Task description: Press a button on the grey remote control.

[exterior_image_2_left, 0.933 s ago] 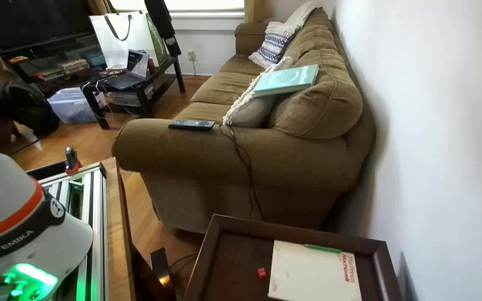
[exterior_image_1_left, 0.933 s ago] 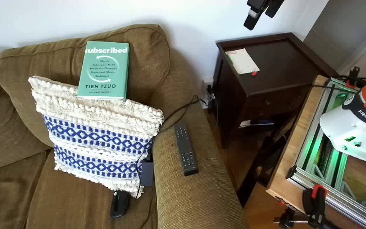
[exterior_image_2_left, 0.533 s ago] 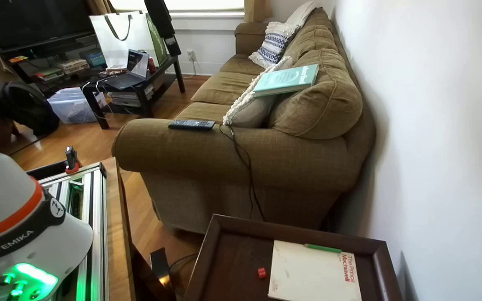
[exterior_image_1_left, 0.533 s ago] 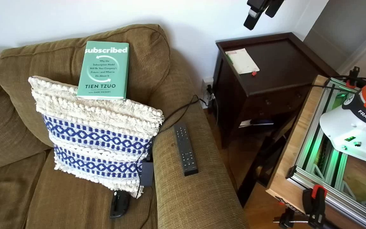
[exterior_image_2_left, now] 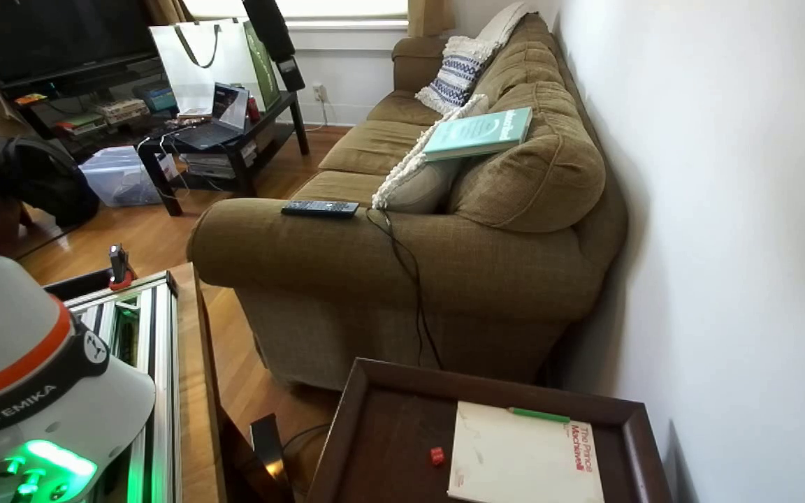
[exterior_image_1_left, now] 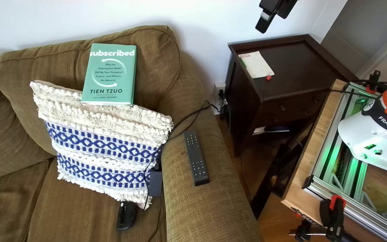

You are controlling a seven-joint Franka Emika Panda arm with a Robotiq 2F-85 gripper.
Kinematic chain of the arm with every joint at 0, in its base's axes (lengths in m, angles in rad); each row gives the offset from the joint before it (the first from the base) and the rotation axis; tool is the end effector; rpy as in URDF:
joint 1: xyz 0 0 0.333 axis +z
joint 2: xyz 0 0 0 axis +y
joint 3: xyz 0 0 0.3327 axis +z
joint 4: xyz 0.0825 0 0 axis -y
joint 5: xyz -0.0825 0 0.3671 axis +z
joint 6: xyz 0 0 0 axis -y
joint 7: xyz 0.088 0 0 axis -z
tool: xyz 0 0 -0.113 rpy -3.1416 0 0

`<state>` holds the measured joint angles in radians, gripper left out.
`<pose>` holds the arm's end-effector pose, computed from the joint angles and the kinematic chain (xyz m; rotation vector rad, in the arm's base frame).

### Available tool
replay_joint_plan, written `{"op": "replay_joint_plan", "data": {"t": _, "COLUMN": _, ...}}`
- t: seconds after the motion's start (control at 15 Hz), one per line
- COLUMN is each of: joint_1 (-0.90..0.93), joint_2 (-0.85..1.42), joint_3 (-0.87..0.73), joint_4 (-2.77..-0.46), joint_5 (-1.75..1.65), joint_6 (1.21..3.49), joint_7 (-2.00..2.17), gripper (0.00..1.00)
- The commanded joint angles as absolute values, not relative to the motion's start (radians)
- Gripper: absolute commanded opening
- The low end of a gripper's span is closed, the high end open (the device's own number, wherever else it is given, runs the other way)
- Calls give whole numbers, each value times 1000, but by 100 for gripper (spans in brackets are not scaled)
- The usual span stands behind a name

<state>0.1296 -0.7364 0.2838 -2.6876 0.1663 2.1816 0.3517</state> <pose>0.2936 0.1411 0.4754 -3.0879 0.1082 -0.3378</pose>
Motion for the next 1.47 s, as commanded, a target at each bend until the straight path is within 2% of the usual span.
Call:
{"op": "replay_joint_plan", "data": {"t": 0.0, "joint_1": 217, "joint_2": -630, "joint_3": 307, "joint_4": -2655, "joint_5": 204, "joint_6": 2283, "joint_7": 289, "gripper": 100}}
{"op": "replay_joint_plan", "data": {"t": 0.4, "joint_1": 392, "joint_2": -439, "joint_3": 268, "joint_4": -2652, "joint_5": 276, "joint_6": 2501, "joint_7": 85, "gripper": 100}}
{"op": "replay_joint_plan", "data": {"t": 0.67, "joint_1": 485, "joint_2": -325, "joint_3": 231, "joint_4": -2640, "joint_5": 346, "joint_6": 2566, "joint_7": -118, "gripper": 100}}
{"op": "replay_joint_plan", "data": {"t": 1.07, "joint_1": 531, "joint_2": -193, "joint_3": 258, "joint_4": -2618, "joint_5": 352, "joint_6": 2741, "joint_7": -286, "gripper": 100}}
{"op": "replay_joint_plan", "data": {"t": 1.4, "joint_1": 479, "joint_2": -76, "joint_3": 313, "joint_4": -2592, "joint_5": 227, "joint_6": 2807, "joint_7": -206, "gripper": 100}}
